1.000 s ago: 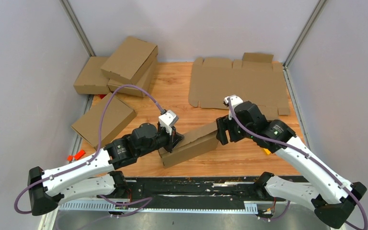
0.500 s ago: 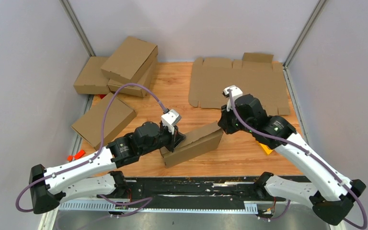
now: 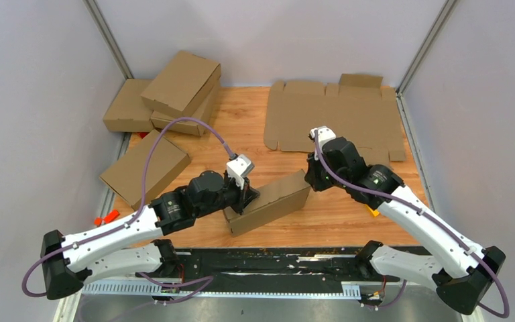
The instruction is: Fold the paper box
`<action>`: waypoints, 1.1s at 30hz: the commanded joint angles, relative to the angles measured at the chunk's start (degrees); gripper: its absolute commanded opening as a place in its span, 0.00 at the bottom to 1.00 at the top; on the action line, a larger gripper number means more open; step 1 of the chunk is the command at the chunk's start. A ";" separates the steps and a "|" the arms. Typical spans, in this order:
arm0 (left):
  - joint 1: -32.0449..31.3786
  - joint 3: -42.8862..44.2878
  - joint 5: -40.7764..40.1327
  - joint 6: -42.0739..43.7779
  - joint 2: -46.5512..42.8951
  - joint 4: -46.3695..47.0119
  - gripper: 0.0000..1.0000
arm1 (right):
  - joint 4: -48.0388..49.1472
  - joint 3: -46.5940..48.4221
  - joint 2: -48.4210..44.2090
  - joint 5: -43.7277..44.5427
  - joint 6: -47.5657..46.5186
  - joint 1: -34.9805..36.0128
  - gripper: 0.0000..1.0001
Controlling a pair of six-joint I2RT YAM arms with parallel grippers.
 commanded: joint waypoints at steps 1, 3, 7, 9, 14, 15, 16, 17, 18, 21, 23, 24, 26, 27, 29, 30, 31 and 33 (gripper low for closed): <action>-0.08 1.39 -0.32 0.07 -1.33 -5.52 0.00 | -4.98 7.75 1.22 0.51 -0.66 -0.39 0.00; -0.07 3.31 -0.17 0.98 -0.94 -7.14 0.00 | -4.83 7.45 1.31 0.63 -0.85 -0.45 0.00; -0.06 5.06 -0.78 1.38 -0.23 -9.26 0.00 | -3.01 0.58 2.03 0.90 0.45 -0.78 0.00; -0.07 6.16 -0.93 1.34 -0.70 -9.70 0.00 | -1.51 -3.03 2.49 -0.78 0.95 -0.90 0.00; -0.05 13.08 -2.27 0.64 -1.12 -16.25 0.01 | -1.42 -3.81 1.85 -0.35 1.29 -0.90 0.00; -0.09 15.03 -3.01 -0.06 -1.35 -18.97 0.01 | -1.82 -3.37 1.63 0.19 1.13 -0.85 0.00; -0.06 16.60 -3.88 -1.05 -1.71 -21.86 0.00 | -2.17 -2.81 1.46 0.55 0.89 -0.88 0.00; -0.03 18.04 -5.06 -2.71 -2.28 -24.90 0.00 | -2.56 -2.22 1.51 0.84 0.68 -0.98 0.00; -0.07 19.34 -6.16 -4.35 -2.69 -30.10 0.00 | -2.98 -1.69 1.61 0.88 0.53 -0.89 0.00; -0.08 21.82 -6.60 -9.13 -4.39 -39.55 0.00 | -2.85 -1.26 2.11 0.58 0.23 -0.90 0.00; -0.10 21.07 -4.69 -10.43 -6.30 -41.51 0.00 | -2.38 -1.42 2.60 0.03 0.06 -0.95 0.00; -0.08 20.10 -3.46 -10.83 -7.30 -41.19 0.00 | -2.25 -1.45 3.01 -0.25 0.06 -0.96 0.00; -0.09 17.04 -0.96 -11.86 -9.51 -38.97 0.00 | -1.86 -1.57 3.68 -1.13 0.04 -0.93 0.00; -0.06 14.81 0.13 -12.51 -10.63 -37.64 0.00 | -1.68 -1.72 3.88 -1.36 0.16 -0.92 0.00; -0.09 10.00 2.54 -13.96 -12.09 -34.90 0.00 | -1.30 -1.98 4.15 -1.84 0.28 -0.92 0.00; -0.06 6.54 3.75 -14.76 -12.68 -33.29 0.00 | -1.14 -2.07 4.24 -1.96 0.21 -0.89 0.00; -0.06 4.17 4.16 -15.49 -13.29 -31.79 0.00 | -1.09 -2.15 4.39 -1.98 0.33 -0.92 0.00; -0.10 0.63 4.23 -16.73 -14.48 -29.72 0.00 | -1.08 -2.05 4.57 -1.90 0.36 -0.91 0.00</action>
